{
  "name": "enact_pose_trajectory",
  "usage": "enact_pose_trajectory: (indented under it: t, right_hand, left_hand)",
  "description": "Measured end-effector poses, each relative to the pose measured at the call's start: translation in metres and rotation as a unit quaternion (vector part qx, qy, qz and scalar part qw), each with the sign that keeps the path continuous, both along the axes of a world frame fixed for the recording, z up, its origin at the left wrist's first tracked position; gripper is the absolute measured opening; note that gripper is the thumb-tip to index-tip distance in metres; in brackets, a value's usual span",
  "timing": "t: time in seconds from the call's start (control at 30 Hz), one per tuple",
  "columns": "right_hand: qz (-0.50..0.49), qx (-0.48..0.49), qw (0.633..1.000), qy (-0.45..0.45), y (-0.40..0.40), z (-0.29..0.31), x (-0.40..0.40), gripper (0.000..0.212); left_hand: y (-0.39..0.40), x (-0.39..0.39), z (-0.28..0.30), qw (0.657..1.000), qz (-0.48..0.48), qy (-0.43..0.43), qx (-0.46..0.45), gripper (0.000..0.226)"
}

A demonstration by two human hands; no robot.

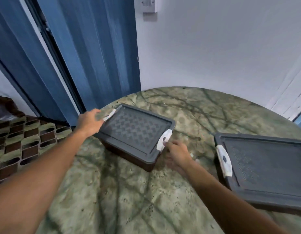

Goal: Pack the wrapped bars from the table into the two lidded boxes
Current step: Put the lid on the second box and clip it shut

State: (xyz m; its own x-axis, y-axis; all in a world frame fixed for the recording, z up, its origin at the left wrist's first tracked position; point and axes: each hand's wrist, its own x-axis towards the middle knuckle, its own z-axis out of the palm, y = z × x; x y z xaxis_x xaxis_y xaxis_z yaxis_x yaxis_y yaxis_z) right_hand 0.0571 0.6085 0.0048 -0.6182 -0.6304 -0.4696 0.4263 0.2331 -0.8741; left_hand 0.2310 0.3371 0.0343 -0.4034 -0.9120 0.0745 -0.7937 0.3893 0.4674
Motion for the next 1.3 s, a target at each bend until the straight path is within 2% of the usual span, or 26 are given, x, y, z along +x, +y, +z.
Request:
enact_pose_trajectory:
  t: [0.03, 0.1, 0.17, 0.2, 0.27, 0.37, 0.57, 0.77, 1.07, 1.1, 1.17, 1.27, 1.3]
  right_hand:
    - [-0.028, -0.003, 1.0, -0.002, -0.014, -0.008, 0.005, 0.022]
    - [-0.079, 0.031, 0.994, 0.074, -0.034, -0.019, 0.014, 0.045]
    - [-0.092, 0.066, 0.982, 0.15, -0.045, -0.021, 0.018, 0.068]
    - [-0.094, 0.074, 0.978, 0.169, -0.048, -0.02, 0.017, 0.075]
    - [-0.083, 0.075, 0.979, 0.171, -0.05, -0.02, 0.013, 0.082]
    - [-0.052, 0.09, 0.973, 0.204, -0.042, -0.018, 0.008, 0.082]
    - [0.006, 0.141, 0.946, 0.293, 0.009, -0.004, -0.002, 0.074]
    - [-0.02, 0.166, 0.934, 0.317, 0.07, 0.002, -0.008, 0.059]
    - [-0.024, 0.218, 0.91, 0.352, 0.08, -0.002, -0.017, 0.057]
    - [-0.002, 0.236, 0.9, 0.367, 0.08, 0.001, -0.014, 0.057]
    - [0.08, 0.301, 0.851, 0.422, 0.079, 0.007, -0.006, 0.055]
    - [0.211, 0.381, 0.746, 0.504, 0.089, 0.029, 0.003, 0.055]
    - [0.216, 0.365, 0.734, 0.53, 0.095, 0.044, 0.007, 0.056]
  left_hand:
    - [-0.017, 0.001, -0.01, 1.0, -0.002, -0.021, 0.007, 0.049]
    - [-0.038, -0.003, -0.024, 0.997, -0.023, -0.062, 0.034, 0.062]
    - [-0.048, -0.012, -0.038, 0.993, -0.049, -0.051, 0.091, 0.069]
    - [-0.05, -0.019, -0.044, 0.991, -0.061, -0.037, 0.114, 0.069]
    - [-0.05, -0.026, -0.055, 0.992, -0.069, -0.026, 0.107, 0.065]
    - [-0.034, -0.024, -0.056, 0.996, -0.045, -0.018, 0.074, 0.062]
    - [0.041, 0.009, -0.051, 0.995, -0.05, 0.012, 0.083, 0.06]
    - [0.121, 0.01, -0.059, 0.994, -0.036, 0.062, 0.08, 0.051]
    - [0.142, -0.002, -0.059, 0.997, -0.007, 0.065, 0.051, 0.054]
    - [0.143, -0.001, -0.058, 0.996, -0.006, 0.067, 0.051, 0.054]
    - [0.145, 0.004, -0.052, 0.994, 0.0, 0.091, 0.062, 0.051]
    - [0.158, 0.009, -0.051, 0.967, 0.019, 0.219, 0.132, 0.056]
    - [0.174, 0.018, -0.049, 0.948, 0.032, 0.276, 0.157, 0.06]
